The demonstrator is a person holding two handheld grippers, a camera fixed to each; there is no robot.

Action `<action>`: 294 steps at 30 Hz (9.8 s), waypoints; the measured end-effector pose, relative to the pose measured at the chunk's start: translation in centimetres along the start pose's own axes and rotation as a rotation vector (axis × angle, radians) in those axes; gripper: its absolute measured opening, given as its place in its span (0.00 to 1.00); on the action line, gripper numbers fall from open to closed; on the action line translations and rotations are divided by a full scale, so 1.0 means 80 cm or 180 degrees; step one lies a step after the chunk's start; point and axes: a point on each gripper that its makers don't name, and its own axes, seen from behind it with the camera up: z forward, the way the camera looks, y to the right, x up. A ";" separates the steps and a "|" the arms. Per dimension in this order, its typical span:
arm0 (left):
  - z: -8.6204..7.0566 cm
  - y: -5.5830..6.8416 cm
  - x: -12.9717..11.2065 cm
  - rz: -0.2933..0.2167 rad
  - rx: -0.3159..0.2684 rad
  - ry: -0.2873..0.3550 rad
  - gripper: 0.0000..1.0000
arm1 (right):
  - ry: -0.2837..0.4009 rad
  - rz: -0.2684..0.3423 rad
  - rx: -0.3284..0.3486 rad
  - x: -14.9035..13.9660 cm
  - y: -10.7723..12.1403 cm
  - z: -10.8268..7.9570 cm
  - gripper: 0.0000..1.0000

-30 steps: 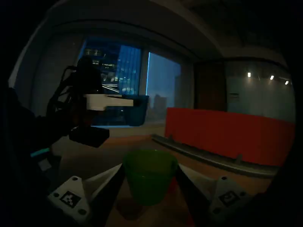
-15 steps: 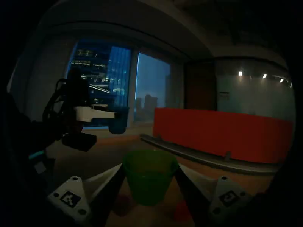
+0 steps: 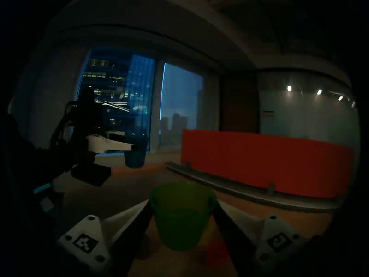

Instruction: Pour water

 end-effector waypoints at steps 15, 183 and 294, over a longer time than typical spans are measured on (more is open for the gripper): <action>0.007 0.010 -0.067 0.0179 -0.0132 -0.0435 0.87 | -0.0189 0.0038 0.0026 -0.026 0.004 0.004 1.00; -0.075 -0.003 -0.302 -0.0246 0.0143 -0.1656 0.87 | -0.1164 0.0355 -0.0454 -0.231 0.026 -0.100 1.00; -0.120 -0.108 -0.255 -0.0290 0.2010 0.0174 0.87 | 0.0408 0.0253 -0.2735 -0.095 0.134 -0.164 1.00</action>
